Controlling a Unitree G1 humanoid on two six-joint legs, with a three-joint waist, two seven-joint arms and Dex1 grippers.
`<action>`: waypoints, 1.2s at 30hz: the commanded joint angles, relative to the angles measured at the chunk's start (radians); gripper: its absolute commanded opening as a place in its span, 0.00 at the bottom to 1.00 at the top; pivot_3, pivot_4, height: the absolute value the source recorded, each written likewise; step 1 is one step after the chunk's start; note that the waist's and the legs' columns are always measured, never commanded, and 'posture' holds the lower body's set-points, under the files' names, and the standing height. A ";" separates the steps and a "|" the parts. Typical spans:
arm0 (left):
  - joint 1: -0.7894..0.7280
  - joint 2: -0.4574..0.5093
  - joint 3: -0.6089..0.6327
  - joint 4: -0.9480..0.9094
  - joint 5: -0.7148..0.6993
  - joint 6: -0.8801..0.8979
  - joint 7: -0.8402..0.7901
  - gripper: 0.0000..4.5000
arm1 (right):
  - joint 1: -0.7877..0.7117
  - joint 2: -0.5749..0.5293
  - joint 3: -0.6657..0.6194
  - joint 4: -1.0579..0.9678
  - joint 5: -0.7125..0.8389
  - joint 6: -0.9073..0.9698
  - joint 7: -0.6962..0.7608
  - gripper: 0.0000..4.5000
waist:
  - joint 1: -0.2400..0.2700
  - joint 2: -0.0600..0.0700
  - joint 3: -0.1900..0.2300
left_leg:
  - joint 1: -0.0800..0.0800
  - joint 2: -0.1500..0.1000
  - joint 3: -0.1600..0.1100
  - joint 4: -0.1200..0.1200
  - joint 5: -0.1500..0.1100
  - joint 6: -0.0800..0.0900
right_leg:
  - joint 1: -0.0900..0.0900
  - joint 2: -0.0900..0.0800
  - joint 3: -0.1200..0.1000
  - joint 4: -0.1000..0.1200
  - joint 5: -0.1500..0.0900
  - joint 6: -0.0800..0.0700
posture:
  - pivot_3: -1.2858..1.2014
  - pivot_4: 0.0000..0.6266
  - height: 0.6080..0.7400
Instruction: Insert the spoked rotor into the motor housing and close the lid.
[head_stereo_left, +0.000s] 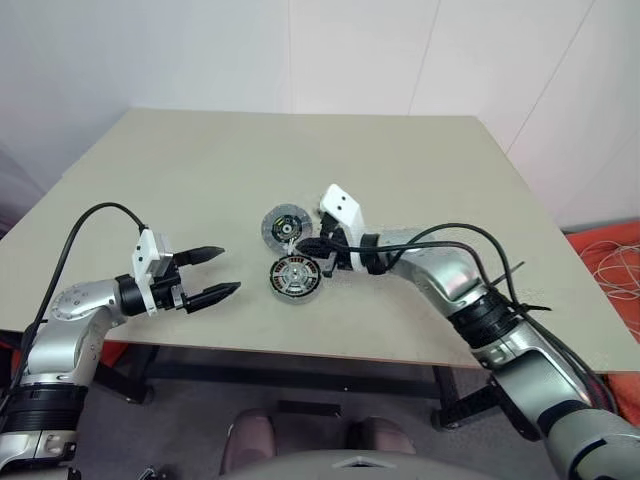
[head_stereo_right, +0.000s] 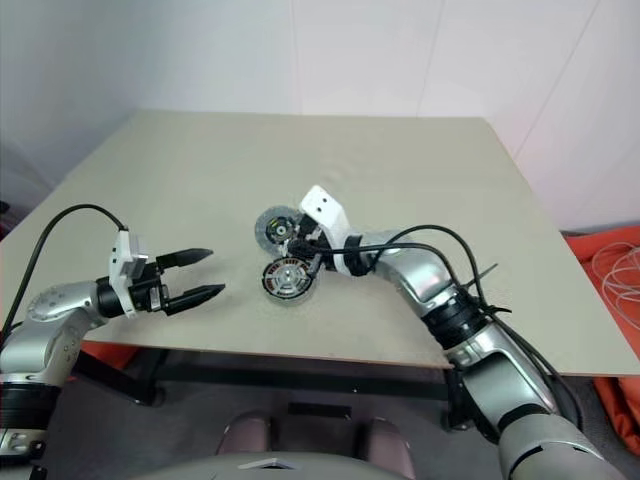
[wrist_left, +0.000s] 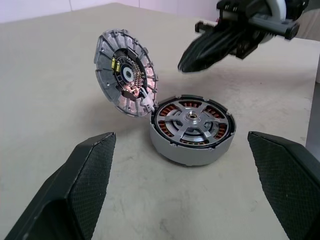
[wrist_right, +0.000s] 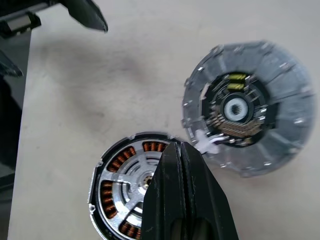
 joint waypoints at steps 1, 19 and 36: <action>-0.009 -0.001 0.010 -0.032 0.001 -0.012 0.008 1.00 | -0.014 0.017 0.007 0.072 -0.057 -0.031 0.085 0.01 | 0.000 0.000 0.000 | 0.001 0.000 0.000 0.000 0.000 0.000 | 0.000 0.000 0.000 0.000 0.000 0.000 | 0.52 0.00 1.00; -0.018 -0.011 0.001 -0.028 0.005 -0.016 0.014 1.00 | -0.016 -0.017 -0.003 0.071 -0.243 -0.121 0.293 0.01 | 0.001 0.000 0.000 | 0.015 0.000 0.000 0.000 -0.002 0.004 | 0.014 0.000 0.000 0.000 -0.004 0.005 | 0.52 0.00 1.00; 0.009 -0.016 0.019 -0.035 0.008 -0.024 0.028 1.00 | -0.220 -0.193 0.105 0.160 -0.499 -0.668 0.686 0.59 | -0.002 0.000 0.000 | 0.007 0.002 0.001 0.001 -0.004 0.006 | 0.007 0.001 0.000 0.000 0.000 -0.003 | 0.52 0.00 1.00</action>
